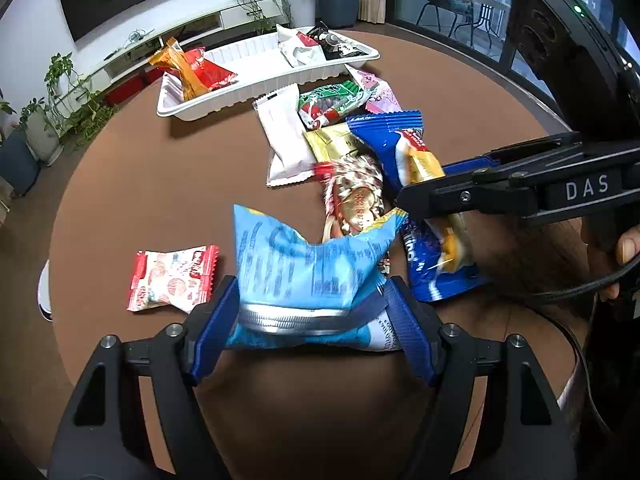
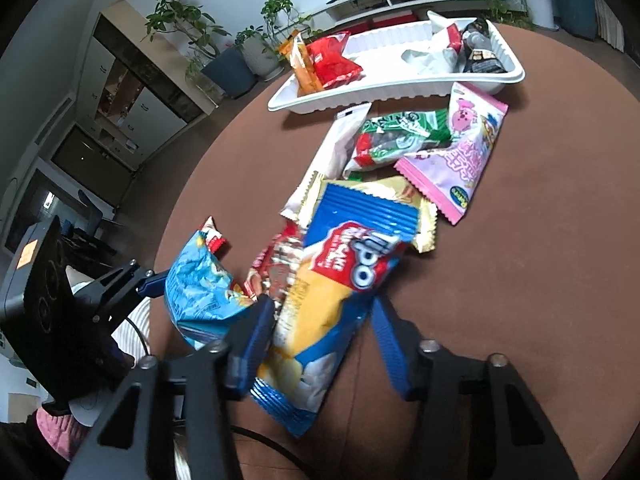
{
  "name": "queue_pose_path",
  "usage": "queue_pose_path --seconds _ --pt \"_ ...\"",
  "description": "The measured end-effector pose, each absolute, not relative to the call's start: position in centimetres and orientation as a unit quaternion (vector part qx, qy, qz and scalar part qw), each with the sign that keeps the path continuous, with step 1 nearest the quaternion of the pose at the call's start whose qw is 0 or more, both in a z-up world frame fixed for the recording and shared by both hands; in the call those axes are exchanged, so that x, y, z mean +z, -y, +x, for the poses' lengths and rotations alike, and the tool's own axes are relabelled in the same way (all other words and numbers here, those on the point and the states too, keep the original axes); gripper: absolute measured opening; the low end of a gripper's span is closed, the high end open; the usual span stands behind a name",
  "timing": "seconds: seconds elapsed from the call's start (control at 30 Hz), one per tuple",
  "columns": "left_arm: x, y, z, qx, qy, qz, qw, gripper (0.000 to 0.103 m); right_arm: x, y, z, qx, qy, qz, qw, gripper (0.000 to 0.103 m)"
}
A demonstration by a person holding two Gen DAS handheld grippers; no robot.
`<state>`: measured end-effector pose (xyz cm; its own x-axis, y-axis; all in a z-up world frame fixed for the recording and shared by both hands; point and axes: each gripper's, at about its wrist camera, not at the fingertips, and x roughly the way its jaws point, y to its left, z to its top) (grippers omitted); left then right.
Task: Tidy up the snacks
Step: 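Grasp the light blue chip bag with the left gripper while the right grasps the blue cake pack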
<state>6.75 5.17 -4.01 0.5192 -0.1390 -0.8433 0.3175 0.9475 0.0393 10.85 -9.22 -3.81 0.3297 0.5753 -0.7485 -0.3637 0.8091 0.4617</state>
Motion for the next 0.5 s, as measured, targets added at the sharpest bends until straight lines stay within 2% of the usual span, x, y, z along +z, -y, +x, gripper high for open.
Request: queue_pose_path --seconds 0.07,0.17,0.43,0.5 --pt "-4.2 -5.4 7.0 -0.142 -0.469 0.084 0.868 0.066 -4.0 9.5 10.8 0.292 -0.500 0.110 0.808 0.035" --pt "-4.4 -6.1 7.4 -0.165 -0.472 0.046 0.865 0.057 -4.2 10.0 10.8 0.299 -0.496 0.118 0.807 0.033" --pt "-4.2 -7.1 7.8 -0.174 -0.475 0.003 0.863 0.048 -3.8 12.0 10.7 0.324 -0.490 0.177 0.790 0.030" --pt "-3.9 -7.4 7.8 -0.179 -0.473 -0.008 0.862 0.043 -3.3 12.5 10.7 0.328 -0.485 0.185 0.789 0.030"
